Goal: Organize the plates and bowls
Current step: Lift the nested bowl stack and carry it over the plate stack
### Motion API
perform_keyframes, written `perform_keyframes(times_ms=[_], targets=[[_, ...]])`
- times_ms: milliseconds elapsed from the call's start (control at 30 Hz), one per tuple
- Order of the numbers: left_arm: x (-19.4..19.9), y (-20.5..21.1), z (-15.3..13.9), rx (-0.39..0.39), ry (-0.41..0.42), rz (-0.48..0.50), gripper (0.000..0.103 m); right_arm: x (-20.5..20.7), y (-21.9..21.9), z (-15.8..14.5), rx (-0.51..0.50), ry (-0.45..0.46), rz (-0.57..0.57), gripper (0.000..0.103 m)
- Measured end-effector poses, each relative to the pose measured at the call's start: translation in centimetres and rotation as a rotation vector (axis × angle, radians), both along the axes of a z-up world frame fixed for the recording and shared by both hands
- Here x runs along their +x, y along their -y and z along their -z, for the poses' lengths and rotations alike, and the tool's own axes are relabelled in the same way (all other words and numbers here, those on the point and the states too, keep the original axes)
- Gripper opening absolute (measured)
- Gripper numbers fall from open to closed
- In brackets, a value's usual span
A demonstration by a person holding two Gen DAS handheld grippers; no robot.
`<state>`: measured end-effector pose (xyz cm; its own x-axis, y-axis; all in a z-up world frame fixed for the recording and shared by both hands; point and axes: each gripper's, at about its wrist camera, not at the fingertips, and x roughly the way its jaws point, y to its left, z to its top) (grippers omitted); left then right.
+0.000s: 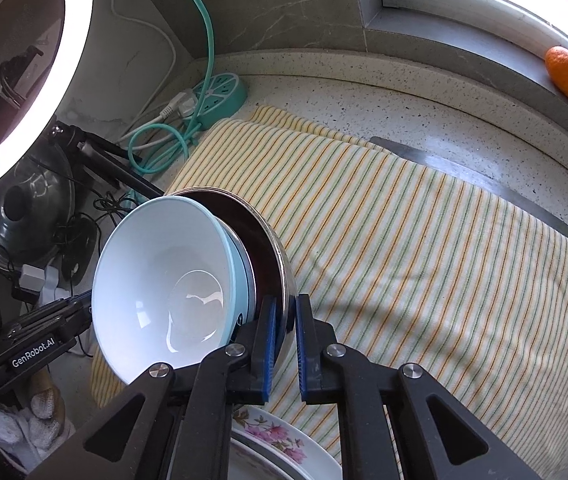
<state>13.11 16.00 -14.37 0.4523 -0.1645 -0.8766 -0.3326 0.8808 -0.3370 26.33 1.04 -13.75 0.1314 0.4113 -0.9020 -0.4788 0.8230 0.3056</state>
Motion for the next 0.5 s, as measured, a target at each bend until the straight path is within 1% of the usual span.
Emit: perform_keyframes(times_ms=[233,500], targets=[[0.00,0.11,-0.32,0.001,0.004,-0.001,0.008,0.13,0.40,0.10,0.002,-0.021,0.019,0.008],[0.01,0.37,-0.77,0.008,0.012,-0.004,0.008,0.03,0.70,-0.15,0.005,-0.017,0.040,0.008]])
